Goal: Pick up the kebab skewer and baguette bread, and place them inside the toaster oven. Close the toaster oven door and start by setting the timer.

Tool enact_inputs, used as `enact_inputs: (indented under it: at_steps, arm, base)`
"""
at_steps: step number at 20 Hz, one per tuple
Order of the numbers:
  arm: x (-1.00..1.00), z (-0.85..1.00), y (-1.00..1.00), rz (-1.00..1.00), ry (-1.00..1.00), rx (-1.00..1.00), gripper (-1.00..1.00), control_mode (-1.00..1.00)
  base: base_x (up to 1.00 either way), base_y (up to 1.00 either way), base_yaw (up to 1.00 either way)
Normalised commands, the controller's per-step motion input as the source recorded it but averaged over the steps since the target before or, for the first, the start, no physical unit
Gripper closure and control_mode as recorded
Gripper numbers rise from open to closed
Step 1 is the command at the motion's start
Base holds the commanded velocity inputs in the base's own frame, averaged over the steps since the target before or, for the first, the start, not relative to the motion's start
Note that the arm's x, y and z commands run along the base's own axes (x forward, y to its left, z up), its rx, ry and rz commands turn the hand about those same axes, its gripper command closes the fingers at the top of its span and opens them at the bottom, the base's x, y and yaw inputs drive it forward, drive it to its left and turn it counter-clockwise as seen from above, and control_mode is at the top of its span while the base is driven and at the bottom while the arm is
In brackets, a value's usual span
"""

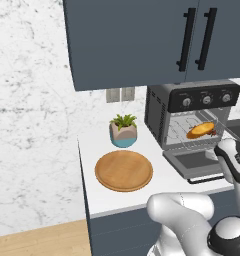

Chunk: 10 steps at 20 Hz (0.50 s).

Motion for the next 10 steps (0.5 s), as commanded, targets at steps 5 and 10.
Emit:
enact_inputs:
  at_steps: [5, 10]
  arm:
    - [0.07, 0.0, 0.0, 0.0, 0.0, 0.0, -1.0, -1.0]
    - [0.06, 0.0, 0.0, 0.0, 0.0, 0.0, -1.0, -1.0]
  base:
    - [0.0, 0.0, 0.0]
    - [0.0, 0.0, 0.0]
